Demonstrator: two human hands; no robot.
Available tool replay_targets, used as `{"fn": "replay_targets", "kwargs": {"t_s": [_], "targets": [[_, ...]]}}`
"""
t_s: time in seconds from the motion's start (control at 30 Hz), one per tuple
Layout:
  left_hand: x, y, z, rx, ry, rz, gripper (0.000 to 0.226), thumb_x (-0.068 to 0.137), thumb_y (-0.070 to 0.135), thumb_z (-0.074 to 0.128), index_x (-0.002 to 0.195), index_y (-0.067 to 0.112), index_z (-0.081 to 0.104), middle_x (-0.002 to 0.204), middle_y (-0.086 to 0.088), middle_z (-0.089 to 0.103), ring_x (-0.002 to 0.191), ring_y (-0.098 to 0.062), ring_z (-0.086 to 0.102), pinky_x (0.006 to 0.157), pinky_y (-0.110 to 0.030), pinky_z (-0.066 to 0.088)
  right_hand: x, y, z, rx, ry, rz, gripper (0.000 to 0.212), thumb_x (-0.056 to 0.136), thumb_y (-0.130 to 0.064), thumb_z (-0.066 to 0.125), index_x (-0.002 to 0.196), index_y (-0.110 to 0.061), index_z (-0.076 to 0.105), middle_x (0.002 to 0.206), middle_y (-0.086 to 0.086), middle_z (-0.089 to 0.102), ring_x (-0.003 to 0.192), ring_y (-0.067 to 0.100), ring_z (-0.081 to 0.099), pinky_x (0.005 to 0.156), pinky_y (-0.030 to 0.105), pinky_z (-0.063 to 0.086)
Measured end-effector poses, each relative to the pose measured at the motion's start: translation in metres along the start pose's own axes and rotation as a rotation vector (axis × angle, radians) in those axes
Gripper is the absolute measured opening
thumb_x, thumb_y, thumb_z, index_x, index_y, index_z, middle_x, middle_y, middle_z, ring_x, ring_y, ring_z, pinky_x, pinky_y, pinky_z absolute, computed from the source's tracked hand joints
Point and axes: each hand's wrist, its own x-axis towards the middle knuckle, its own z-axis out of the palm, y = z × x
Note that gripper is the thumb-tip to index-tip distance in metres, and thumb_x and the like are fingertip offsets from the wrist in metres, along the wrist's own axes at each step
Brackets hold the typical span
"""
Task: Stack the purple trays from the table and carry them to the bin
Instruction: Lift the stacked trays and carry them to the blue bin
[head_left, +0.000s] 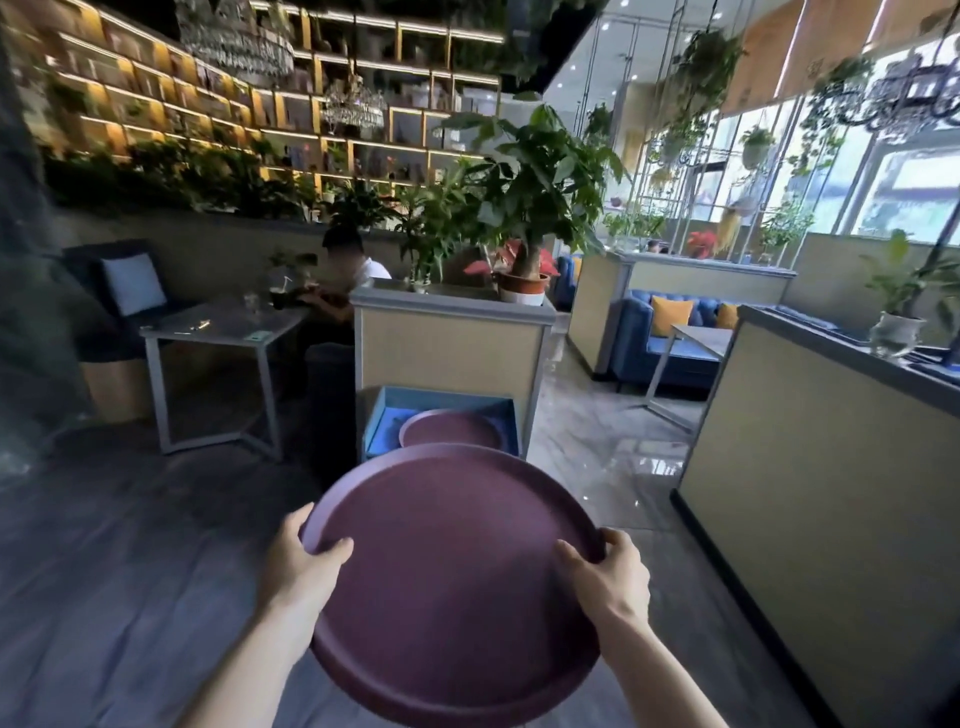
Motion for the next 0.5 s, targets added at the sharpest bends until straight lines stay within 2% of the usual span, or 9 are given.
{"fn": "replay_targets", "kwargs": {"t_s": [0.27, 0.5], "targets": [[0.160, 0.010, 0.010, 0.041, -0.040, -0.043, 0.062, 0.080, 0.017, 0.076, 0.136, 0.024, 0.051, 0.118, -0.001, 0.062, 0.098, -0.026, 0.062, 0.090, -0.044, 0.053, 0.076, -0.066, 0.112, -0.023, 0.001, 0.048, 0.063, 0.074, -0.038, 0.077, 0.127, -0.013, 0.054, 0.120, 0.014, 0.064, 0.111, 0.035, 0.060, 0.097, 0.042, 0.047], [0.252, 0.018, 0.028, 0.070, -0.066, -0.054, 0.062, 0.079, 0.018, 0.077, 0.135, 0.026, 0.052, 0.119, -0.002, 0.063, 0.101, -0.028, 0.063, 0.090, -0.042, 0.052, 0.128, -0.095, 0.174, -0.049, 0.032, 0.084, 0.060, 0.074, -0.041, 0.075, 0.124, -0.014, 0.056, 0.118, 0.013, 0.065, 0.110, 0.035, 0.061, 0.095, 0.041, 0.048]]}}
